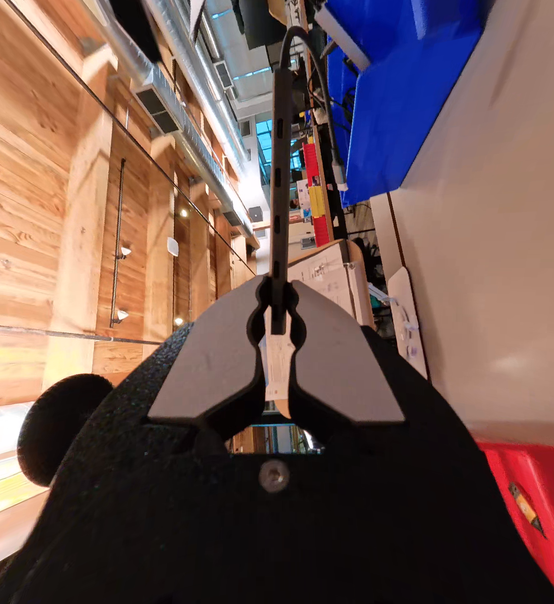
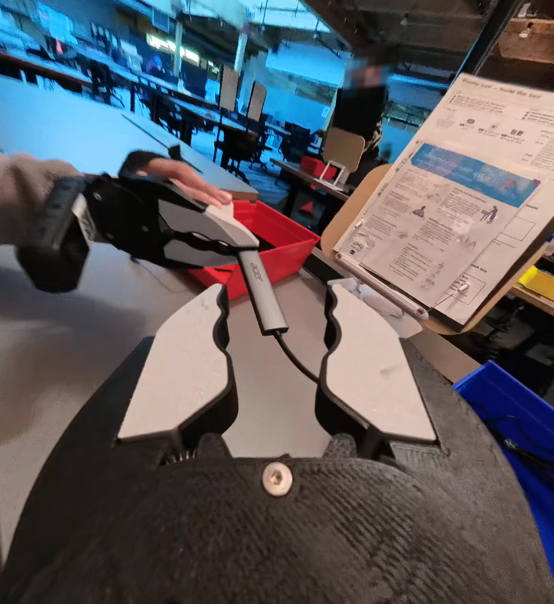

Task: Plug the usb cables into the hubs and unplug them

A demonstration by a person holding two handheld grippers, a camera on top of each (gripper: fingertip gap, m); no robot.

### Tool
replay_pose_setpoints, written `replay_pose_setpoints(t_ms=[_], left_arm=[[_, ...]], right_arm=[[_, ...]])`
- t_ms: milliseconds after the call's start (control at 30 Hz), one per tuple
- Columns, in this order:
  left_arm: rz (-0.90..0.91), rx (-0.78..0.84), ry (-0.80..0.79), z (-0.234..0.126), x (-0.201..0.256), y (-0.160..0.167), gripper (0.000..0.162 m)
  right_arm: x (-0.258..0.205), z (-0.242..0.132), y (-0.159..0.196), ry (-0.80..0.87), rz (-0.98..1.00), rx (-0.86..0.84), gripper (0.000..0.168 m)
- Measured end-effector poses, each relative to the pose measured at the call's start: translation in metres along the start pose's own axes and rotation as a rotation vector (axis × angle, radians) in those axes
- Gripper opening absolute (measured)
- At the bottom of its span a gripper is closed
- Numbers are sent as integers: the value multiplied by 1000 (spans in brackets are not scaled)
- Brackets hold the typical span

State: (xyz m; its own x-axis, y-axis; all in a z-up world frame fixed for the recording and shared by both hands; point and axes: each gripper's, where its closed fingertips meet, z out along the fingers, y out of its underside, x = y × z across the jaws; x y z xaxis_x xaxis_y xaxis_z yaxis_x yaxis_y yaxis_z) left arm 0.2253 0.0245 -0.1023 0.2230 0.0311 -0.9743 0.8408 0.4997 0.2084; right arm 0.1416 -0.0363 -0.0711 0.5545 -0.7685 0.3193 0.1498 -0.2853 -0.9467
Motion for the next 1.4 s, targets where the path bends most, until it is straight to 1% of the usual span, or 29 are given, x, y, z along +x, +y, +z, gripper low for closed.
replay_pose_setpoints(t_ms=[67,133,233,267,333,400,467,600,700,800,933,1233,1333,1400], left_arm=[[-2,16,-19,2,-3,-7,9],[-19,19,-34,3,-6,-9,9],[13,20,-43,3,-5,-8,9],[15,23,-47,1,-4,-7,9],[39,27,-49,0,-4,-8,9],[46,32,-44,0,-2,-9,9],[57,43,-45,0,0,-11,9],[48,58,-37,1,3,-14,9],[25,51,-43,1,2,-13,9],[15,42,-39,3,4,-11,9],[8,41,-44,4,5,-10,10],[-10,10,-44,10,10,-3,9],[-31,0,-14,13,18,-2,9],[-81,-16,25,15,26,0,9]], right_arm=[[-4,12,21,-16,-10,-57,55],[-2,20,35,0,18,-72,55],[-3,21,40,-13,82,-33,41],[-2,21,41,-14,106,-25,38],[1,21,47,-14,136,-44,43],[-1,21,47,-45,131,-46,45],[-8,21,45,-94,125,-49,42],[-17,24,57,-146,104,-104,39],[-15,27,58,-119,96,-82,28],[-17,27,59,-126,135,-52,24],[-20,26,56,-125,145,-12,23],[-23,31,56,-103,278,58,23],[-23,33,59,-88,287,58,23],[-22,35,65,-70,304,48,23]])
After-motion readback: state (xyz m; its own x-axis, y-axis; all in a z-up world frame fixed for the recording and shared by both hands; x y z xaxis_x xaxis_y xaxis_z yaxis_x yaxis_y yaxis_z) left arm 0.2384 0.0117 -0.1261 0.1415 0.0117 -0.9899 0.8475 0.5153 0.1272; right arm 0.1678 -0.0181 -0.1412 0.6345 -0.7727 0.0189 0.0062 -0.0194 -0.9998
